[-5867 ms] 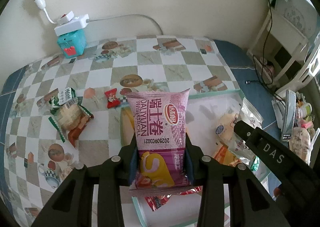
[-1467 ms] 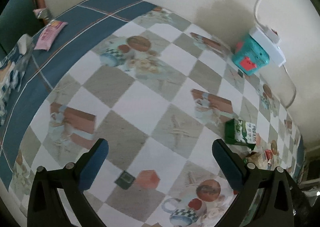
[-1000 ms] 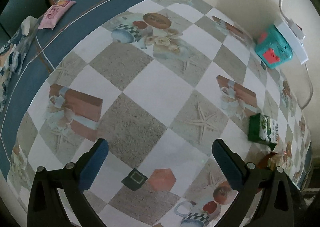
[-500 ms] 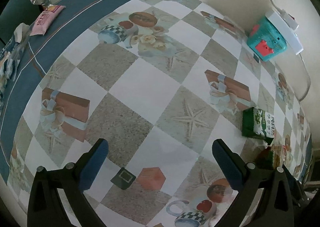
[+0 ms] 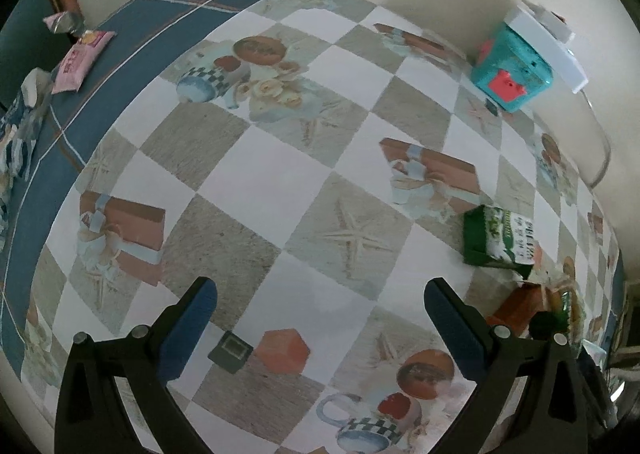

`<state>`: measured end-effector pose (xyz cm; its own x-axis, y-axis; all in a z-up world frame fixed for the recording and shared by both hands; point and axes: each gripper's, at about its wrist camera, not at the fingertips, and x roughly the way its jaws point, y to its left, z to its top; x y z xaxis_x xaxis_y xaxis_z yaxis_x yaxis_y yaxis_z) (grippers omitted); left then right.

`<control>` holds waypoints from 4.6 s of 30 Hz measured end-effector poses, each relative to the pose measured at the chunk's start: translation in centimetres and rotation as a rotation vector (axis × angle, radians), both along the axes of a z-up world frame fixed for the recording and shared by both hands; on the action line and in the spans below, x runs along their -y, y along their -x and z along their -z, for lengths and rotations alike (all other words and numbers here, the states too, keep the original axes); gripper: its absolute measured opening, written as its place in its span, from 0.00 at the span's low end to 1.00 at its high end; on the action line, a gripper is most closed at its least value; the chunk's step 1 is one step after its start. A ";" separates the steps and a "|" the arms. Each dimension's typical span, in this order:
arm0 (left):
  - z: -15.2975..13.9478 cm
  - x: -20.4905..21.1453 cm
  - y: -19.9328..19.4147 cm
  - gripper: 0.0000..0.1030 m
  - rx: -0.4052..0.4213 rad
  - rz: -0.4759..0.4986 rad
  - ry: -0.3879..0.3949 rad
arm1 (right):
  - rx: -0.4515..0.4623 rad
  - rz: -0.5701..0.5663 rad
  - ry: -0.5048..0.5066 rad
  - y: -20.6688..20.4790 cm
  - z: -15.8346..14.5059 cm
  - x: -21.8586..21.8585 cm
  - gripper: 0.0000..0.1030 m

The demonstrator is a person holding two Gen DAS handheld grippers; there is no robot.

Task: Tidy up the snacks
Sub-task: 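Close the left tool on the red box while the right tool grasps the cracker pack, then carry the red box with the left tool while the right tool carries the cracker pack over the tray, then open both tools to drop the red box and cracker pack into the tray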

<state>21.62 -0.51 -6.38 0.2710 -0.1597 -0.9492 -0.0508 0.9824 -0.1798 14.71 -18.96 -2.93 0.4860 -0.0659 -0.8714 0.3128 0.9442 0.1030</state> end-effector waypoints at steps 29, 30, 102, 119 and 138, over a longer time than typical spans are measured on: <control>-2.6 14.8 4.4 0.99 0.198 0.493 -0.033 | 0.088 0.361 -0.058 8.4 -3.3 10.6 0.64; -2.4 15.3 4.7 0.99 0.201 0.509 -0.046 | 0.088 0.365 -0.063 8.5 -3.3 10.7 0.64; -9.8 27.5 20.6 0.42 0.313 0.932 0.000 | 0.034 0.715 -0.115 20.8 -5.4 21.9 0.64; -7.5 28.7 21.3 0.44 0.258 0.964 -0.053 | -0.048 0.695 -0.141 20.3 -3.6 21.9 0.66; -10.6 25.0 17.1 0.71 0.298 0.767 -0.035 | -0.004 0.680 -0.119 19.7 -5.3 21.4 0.75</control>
